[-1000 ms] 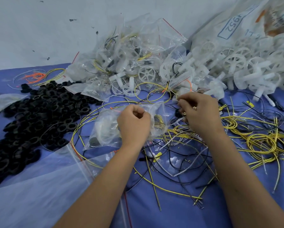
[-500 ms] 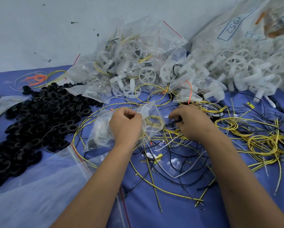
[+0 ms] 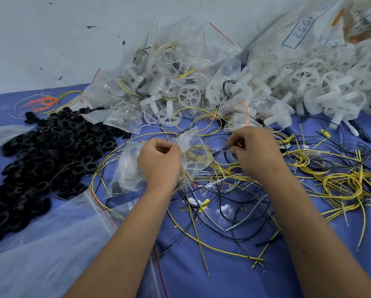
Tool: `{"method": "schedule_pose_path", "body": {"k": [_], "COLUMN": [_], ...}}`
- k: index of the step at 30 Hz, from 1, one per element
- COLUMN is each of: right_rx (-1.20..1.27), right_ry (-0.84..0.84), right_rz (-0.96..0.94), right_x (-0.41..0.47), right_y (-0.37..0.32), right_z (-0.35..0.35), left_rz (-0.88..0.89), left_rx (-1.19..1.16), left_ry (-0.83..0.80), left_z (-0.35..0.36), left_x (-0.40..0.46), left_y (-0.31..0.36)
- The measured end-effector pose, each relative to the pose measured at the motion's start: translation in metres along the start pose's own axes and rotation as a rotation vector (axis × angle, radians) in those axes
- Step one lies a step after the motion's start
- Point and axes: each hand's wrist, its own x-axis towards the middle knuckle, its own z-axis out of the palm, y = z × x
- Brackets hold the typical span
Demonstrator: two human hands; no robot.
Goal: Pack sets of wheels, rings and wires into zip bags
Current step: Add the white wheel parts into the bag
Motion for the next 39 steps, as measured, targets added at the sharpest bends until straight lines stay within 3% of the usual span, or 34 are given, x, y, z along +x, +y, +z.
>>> {"method": "schedule_pose_path", "body": {"k": [9,12,14,17,20,25,32,34,39], "right_rx": [0.190,0.332,0.503,0.728,0.707,0.437,0.513,0.502,0.521], "right_ry": [0.673,0.762,0.699,0.469,0.234,-0.017,-0.289,-0.302,-0.101], "right_rz": [-0.142,-0.117,-0.045,0.042,0.001,-0.021,-0.050,-0.057,-0.029], "right_x": [0.001,0.000,0.001,0.000,-0.003,-0.004,-0.007,-0.007,-0.004], "right_y": [-0.003,-0.006,-0.009,-0.012,-0.017,-0.020,-0.015,-0.014,-0.017], "right_z": [-0.008,-0.006,-0.005,-0.003,0.002,0.005,-0.005,-0.005,0.004], "left_rz": [-0.021,-0.017,-0.003,0.069,0.214,0.440,0.488,0.509,0.702], "left_rx": [-0.032,-0.028,-0.032,-0.062,-0.090,-0.096,-0.075,-0.087,-0.030], "left_ry": [0.039,0.045,0.052,0.040,0.014,0.063,0.139,0.092,-0.139], "left_z": [-0.002,-0.003,-0.003,-0.003,-0.001,-0.001,-0.002,-0.002,0.003], "left_x": [0.002,0.001,0.000,-0.004,-0.011,-0.020,-0.019,-0.020,-0.033], "left_y": [0.000,0.000,0.001,0.005,0.012,0.019,0.019,0.019,0.023]}}
